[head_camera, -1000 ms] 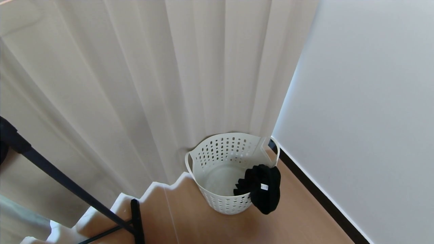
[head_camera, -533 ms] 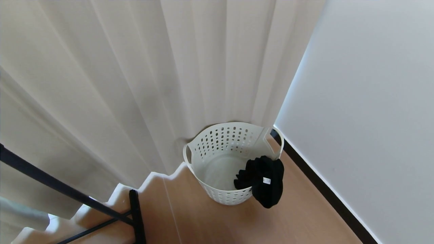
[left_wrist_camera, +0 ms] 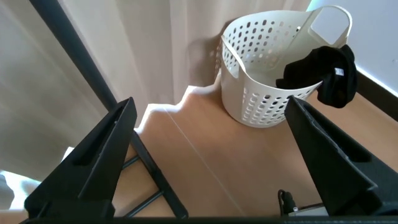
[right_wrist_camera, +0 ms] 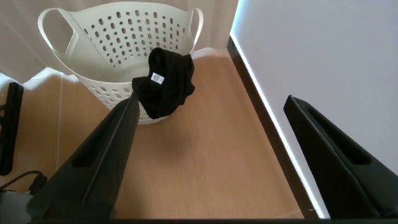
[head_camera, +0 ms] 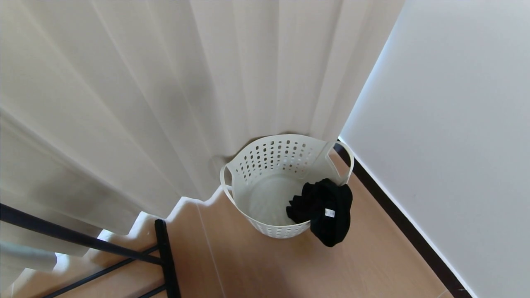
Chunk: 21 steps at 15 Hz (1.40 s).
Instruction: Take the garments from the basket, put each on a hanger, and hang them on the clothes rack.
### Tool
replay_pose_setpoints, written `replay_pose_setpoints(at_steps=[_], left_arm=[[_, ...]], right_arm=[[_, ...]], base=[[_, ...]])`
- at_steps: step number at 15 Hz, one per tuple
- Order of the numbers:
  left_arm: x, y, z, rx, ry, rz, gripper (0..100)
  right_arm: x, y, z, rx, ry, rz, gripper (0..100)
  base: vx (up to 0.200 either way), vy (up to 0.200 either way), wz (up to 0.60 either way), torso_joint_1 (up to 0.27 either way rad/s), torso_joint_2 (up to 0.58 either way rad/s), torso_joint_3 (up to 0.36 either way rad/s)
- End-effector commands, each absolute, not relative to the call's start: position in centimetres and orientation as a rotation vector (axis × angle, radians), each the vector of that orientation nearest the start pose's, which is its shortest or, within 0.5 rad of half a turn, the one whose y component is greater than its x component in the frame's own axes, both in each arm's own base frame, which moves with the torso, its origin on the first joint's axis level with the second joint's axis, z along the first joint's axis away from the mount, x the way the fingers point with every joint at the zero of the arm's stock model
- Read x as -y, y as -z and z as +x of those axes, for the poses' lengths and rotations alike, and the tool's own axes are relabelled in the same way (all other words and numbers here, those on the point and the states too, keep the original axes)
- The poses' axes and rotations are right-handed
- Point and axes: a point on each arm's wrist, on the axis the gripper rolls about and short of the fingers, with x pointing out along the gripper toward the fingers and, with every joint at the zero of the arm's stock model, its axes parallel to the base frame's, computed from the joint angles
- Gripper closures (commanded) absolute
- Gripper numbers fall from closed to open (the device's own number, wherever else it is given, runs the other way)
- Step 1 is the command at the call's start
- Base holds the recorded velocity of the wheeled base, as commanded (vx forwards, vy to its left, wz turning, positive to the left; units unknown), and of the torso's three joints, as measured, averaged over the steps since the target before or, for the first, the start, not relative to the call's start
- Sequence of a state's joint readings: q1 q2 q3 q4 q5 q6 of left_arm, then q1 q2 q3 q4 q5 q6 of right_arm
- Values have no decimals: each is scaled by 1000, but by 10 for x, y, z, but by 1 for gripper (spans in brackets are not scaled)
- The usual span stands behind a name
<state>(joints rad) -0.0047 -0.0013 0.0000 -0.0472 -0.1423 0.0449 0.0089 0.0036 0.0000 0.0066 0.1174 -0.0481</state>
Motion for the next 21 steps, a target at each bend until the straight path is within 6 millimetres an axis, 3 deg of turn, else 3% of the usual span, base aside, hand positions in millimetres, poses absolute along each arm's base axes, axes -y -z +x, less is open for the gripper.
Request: replay_pose_setpoints(at_steps=[1, 4, 7, 12, 21], left_arm=[[3, -80, -23, 51, 143, 46, 0], [3, -80, -23, 51, 146, 48, 0], [3, -80, -23, 51, 146, 48, 0], [3, -80, -23, 51, 146, 48, 0], [3, -80, -23, 51, 146, 48, 0]], right_arm=[[-2, -78, -15, -112, -180, -63, 0], [-4, -83, 8, -345, -300, -78, 0], [-19, -119, 73, -473, -363, -95, 0], [-56, -153, 161, -542, -462, -271, 0], [-115, -153, 282, -538, -389, -748, 0]], base=[[0, 0, 0, 7, 7, -90], [0, 0, 0, 0, 0, 0], [0, 0, 0, 0, 0, 0], [0, 0, 0, 0, 0, 0], [0, 0, 0, 0, 0, 0]])
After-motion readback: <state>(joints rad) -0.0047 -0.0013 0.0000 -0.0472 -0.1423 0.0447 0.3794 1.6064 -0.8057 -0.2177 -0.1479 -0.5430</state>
